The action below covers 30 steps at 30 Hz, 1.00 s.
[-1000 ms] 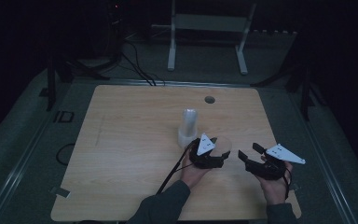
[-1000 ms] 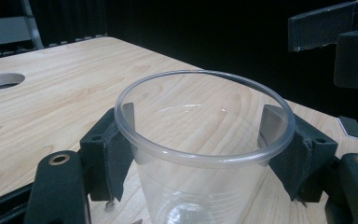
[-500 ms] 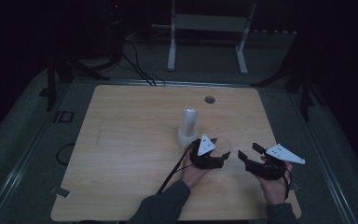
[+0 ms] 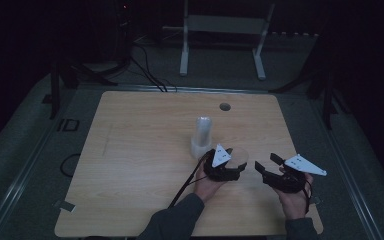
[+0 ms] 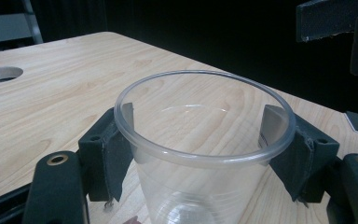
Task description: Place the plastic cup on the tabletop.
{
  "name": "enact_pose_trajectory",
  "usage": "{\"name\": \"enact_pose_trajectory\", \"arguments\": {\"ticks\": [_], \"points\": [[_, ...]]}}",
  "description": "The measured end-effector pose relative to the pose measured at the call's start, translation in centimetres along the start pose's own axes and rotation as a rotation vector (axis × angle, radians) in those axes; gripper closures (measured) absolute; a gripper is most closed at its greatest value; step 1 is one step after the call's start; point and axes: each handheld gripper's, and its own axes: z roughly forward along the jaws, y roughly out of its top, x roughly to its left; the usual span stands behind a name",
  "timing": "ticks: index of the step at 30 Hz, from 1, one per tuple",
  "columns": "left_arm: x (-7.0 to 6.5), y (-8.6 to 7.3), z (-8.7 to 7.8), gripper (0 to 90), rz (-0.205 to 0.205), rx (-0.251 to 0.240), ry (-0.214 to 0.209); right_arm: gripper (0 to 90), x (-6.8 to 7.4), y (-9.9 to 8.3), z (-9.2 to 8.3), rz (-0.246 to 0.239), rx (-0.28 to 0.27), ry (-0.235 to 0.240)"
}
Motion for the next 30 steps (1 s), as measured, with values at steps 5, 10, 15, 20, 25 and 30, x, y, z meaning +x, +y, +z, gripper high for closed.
{"name": "enact_pose_trajectory", "arguments": {"ticks": [5,10,15,20,25,30], "points": [[-0.08,-0.12,0.06,27.3,0.004,-0.001,0.001,28.7,-0.03,-0.01,-0.03,0.002,0.0,0.0],[-0.14,-0.16,0.07,27.1,0.005,-0.001,-0.001,28.7,-0.01,-0.01,-0.03,0.002,0.0,0.0],[-0.21,-0.17,0.06,26.0,0.003,0.01,-0.004,28.7,-0.06,-0.01,-0.07,0.003,0.0,-0.002],[-0.37,-0.31,0.12,25.5,0.007,0.024,-0.01,28.7,-0.02,0.0,-0.05,0.001,0.0,-0.001],[-0.36,-0.4,0.2,23.2,-0.009,0.037,-0.016,28.7,-0.09,0.02,-0.13,0.003,-0.002,-0.003],[-0.31,-0.43,0.18,20.4,-0.017,0.052,-0.012,28.7,-0.09,0.02,-0.13,0.002,-0.001,-0.003]]}}
